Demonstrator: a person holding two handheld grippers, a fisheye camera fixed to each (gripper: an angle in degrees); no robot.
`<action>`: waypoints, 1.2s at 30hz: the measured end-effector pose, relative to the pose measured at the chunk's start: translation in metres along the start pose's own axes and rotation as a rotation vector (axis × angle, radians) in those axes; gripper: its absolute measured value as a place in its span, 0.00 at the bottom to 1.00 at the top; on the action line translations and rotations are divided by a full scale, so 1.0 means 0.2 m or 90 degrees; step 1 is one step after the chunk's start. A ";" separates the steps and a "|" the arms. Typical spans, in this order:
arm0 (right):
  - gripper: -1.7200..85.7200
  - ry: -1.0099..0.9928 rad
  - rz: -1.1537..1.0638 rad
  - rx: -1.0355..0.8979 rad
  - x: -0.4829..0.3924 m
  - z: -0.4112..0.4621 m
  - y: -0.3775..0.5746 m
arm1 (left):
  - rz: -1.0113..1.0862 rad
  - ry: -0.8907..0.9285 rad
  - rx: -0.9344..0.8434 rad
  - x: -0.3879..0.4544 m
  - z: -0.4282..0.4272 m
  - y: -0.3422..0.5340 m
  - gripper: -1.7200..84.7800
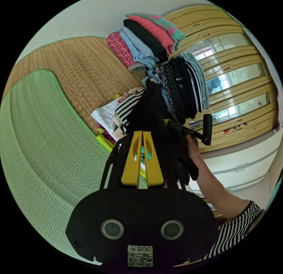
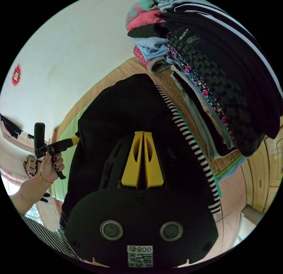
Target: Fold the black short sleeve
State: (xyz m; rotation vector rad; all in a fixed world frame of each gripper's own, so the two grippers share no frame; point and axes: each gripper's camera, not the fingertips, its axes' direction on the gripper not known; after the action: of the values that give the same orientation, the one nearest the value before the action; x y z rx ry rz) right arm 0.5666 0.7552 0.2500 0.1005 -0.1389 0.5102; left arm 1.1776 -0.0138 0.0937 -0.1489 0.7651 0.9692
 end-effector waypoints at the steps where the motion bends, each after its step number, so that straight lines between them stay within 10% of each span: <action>1: 0.02 -0.008 -0.001 0.003 -0.01 -0.06 0.00 | -0.002 0.005 0.003 0.00 0.00 0.01 0.02; 22: 0.02 0.039 -0.070 0.152 -0.57 -1.27 0.76 | 0.143 -0.064 0.002 -0.03 -0.02 0.54 0.02; 36: 0.02 -0.013 -0.091 0.163 -0.95 -2.06 1.29 | 0.008 -0.253 -0.165 -0.62 0.01 1.48 0.02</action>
State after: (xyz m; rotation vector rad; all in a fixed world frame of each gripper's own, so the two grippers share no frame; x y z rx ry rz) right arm 0.3202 0.9413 -0.1705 0.3634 -0.0849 0.3820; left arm 0.9046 0.0735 0.2375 -0.1695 0.2747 1.0668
